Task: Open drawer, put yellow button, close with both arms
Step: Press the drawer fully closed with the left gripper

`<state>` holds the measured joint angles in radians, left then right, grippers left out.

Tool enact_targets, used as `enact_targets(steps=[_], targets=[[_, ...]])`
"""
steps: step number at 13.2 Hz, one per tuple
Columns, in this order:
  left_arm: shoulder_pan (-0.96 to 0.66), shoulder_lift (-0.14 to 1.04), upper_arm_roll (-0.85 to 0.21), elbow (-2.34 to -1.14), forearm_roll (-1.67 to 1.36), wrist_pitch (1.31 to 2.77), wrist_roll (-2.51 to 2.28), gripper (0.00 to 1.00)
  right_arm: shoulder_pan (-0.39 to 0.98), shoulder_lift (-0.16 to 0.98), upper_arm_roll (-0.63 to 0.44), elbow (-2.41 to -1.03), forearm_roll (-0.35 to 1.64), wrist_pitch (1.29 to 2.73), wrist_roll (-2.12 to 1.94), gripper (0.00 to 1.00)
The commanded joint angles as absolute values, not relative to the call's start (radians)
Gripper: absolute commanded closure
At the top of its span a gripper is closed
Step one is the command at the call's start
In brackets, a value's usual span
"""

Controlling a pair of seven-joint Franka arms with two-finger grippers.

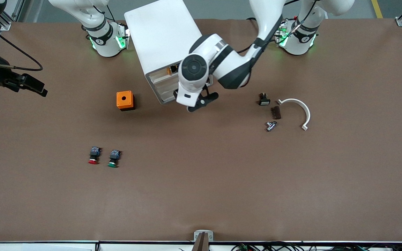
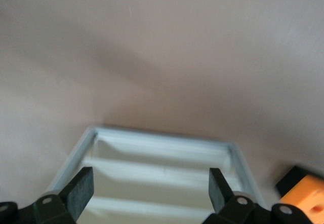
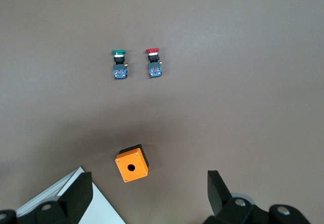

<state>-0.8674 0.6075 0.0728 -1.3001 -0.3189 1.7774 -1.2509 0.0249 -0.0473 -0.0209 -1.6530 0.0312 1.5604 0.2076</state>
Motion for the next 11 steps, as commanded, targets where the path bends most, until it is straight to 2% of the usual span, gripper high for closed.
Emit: enact_targets(steps=[1, 6, 8, 11], targets=[[-0.796, 0.522, 0.074, -1.319, -0.215, 1.769, -1.244, 0.00, 0.000, -0.043, -0.005, -1.652, 0.025, 1.574, 0.201, 0.00], [-0.736, 0.491, 0.075, -1.318, 0.092, 1.769, -1.238, 0.00, -0.012, -0.044, 0.006, -1.652, 0.023, 1.597, 0.193, 0.00], [-0.678, 0.476, 0.069, -1.316, 0.110, 1.770, -1.209, 0.00, -0.057, -0.046, 0.055, -1.651, 0.023, 1.597, 0.192, 0.00], [-0.654, 0.446, 0.072, -1.316, 0.112, 1.769, -1.099, 0.00, -0.048, -0.048, 0.057, -1.651, 0.018, 1.597, 0.192, 0.00]])
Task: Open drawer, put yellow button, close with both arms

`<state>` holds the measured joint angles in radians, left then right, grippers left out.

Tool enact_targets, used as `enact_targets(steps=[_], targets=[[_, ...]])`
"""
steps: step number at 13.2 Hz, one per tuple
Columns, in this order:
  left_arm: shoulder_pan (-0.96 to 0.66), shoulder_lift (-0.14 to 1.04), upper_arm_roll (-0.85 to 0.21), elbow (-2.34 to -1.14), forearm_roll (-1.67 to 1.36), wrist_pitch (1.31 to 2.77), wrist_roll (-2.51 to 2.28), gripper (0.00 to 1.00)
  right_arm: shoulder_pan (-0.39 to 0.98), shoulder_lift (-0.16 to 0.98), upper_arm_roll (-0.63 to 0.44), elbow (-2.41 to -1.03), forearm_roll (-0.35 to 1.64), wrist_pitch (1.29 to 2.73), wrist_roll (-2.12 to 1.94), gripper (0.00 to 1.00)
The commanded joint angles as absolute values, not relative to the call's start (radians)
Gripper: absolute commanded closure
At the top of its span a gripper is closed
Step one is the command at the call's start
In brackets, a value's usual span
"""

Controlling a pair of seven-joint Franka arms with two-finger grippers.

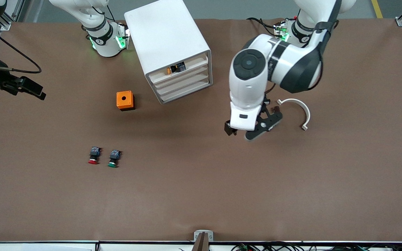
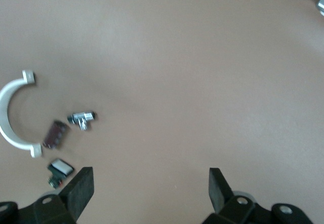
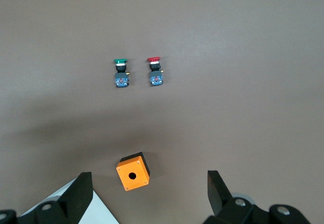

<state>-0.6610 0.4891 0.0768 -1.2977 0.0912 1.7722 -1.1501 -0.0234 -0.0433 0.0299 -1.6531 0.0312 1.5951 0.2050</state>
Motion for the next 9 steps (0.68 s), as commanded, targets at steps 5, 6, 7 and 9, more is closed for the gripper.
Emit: enact_targets(steps=[5, 6, 7, 9], targets=[[-0.601, 0.416, 0.064, -1.324, 0.055, 1.714, -1.083, 0.00, -0.048, -0.048, 0.055, -1.651, 0.017, 1.603, 0.192, 0.00], [-0.597, 0.417, 0.064, -1.324, 0.052, 1.706, -1.077, 0.00, -0.046, -0.048, 0.057, -1.651, 0.017, 1.603, 0.192, 0.00], [-0.592, 0.419, 0.064, -1.325, 0.052, 1.704, -1.077, 0.00, -0.046, -0.048, 0.057, -1.651, 0.017, 1.603, 0.192, 0.00], [-0.585, 0.425, 0.069, -1.325, 0.054, 1.703, -1.062, 0.00, -0.048, -0.048, 0.057, -1.651, 0.017, 1.603, 0.192, 0.00]])
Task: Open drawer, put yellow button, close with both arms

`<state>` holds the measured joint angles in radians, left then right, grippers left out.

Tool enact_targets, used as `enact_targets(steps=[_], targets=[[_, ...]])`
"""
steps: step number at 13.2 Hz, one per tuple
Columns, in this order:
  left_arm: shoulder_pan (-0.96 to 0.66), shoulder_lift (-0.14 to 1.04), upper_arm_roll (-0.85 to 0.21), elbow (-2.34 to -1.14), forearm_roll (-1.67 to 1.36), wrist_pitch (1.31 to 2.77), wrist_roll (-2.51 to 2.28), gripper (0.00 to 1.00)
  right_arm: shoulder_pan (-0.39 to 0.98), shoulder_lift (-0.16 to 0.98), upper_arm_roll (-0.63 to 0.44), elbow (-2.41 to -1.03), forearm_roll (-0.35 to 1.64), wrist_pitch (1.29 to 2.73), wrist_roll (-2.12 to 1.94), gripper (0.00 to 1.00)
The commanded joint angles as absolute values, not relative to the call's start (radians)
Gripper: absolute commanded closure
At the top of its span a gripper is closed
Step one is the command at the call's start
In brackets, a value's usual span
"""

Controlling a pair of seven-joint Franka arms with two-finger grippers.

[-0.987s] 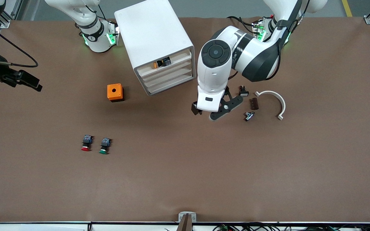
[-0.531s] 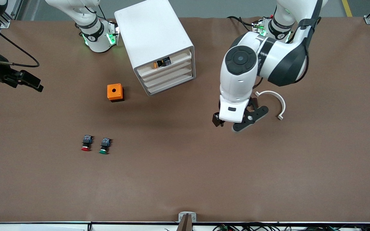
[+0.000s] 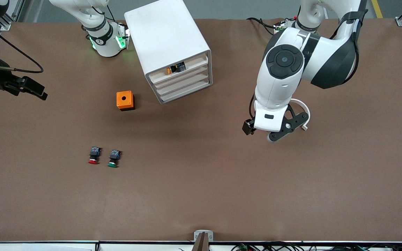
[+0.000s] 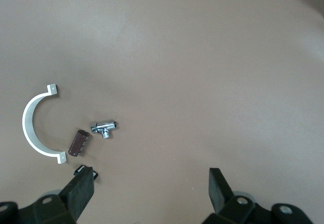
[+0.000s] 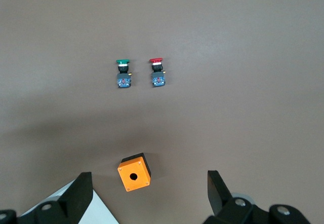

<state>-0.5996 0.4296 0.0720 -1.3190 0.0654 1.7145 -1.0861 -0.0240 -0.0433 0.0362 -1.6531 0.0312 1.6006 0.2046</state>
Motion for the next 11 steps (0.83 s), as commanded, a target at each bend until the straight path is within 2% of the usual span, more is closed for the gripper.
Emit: enact_targets(steps=[1, 4, 6, 11], targets=[[-0.571, 0.423, 0.069, -1.325, 0.055, 1.703, -1.058, 0.00, -0.048, -0.048, 0.057, -1.651, 0.017, 1.603, 0.192, 0.00], [-0.532, 0.397, 0.069, -1.318, 0.060, 1.703, -1.010, 0.00, -0.048, -0.048, 0.057, -1.651, 0.018, 1.601, 0.192, 0.00], [-0.470, 0.332, 0.069, -1.319, 0.052, 1.701, -0.938, 0.00, -0.048, -0.048, 0.057, -1.651, 0.017, 1.601, 0.192, 0.00], [-0.358, 0.210, 0.071, -1.319, 0.052, 1.568, -0.698, 0.00, -0.048, -0.048, 0.057, -1.651, 0.018, 1.600, 0.192, 0.00]])
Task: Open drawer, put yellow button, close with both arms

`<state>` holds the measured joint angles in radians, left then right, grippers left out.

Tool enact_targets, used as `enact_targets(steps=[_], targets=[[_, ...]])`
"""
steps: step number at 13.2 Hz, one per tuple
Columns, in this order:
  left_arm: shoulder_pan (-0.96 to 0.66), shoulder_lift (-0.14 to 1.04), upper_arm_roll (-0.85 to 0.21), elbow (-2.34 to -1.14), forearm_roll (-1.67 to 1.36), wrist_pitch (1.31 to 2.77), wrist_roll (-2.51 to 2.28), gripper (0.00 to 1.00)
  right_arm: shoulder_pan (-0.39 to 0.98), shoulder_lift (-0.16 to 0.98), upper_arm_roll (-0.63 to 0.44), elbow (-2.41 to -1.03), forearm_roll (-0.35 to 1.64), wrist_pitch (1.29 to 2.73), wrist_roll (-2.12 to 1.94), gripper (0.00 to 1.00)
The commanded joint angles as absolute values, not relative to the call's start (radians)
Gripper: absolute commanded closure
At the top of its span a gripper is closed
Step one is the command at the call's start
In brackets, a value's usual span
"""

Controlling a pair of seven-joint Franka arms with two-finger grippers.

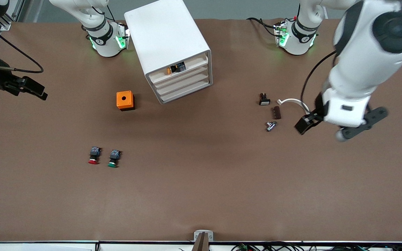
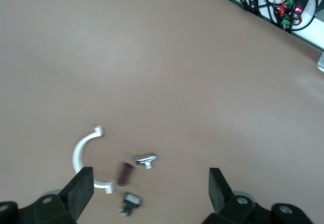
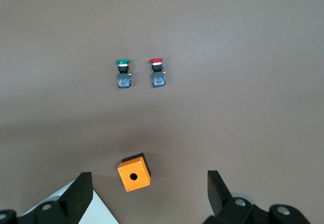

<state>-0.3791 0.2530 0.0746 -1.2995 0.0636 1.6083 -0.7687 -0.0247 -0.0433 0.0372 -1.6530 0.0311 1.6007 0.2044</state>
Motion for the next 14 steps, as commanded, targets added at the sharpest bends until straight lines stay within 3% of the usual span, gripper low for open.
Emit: enact_targets(steps=[1, 7, 12, 14], targets=[[-0.333, 0.190, 0.069, -1.319, 0.057, 1.551, -0.660, 0.00, -0.048, -0.048, 0.057, -1.651, 0.018, 1.600, 0.192, 0.00], [-0.178, 0.065, 0.067, -1.330, 0.048, 1.396, -0.344, 0.00, -0.048, -0.048, 0.057, -1.651, 0.018, 1.601, 0.192, 0.00], [-0.097, -0.035, 0.060, -1.452, -0.007, 1.387, -0.170, 0.00, -0.044, -0.049, 0.058, -1.652, 0.018, 1.606, 0.192, 0.00], [-0.043, -0.104, -0.009, -1.549, -0.009, 1.426, -0.164, 0.00, -0.044, -0.049, 0.058, -1.652, 0.018, 1.609, 0.192, 0.00]])
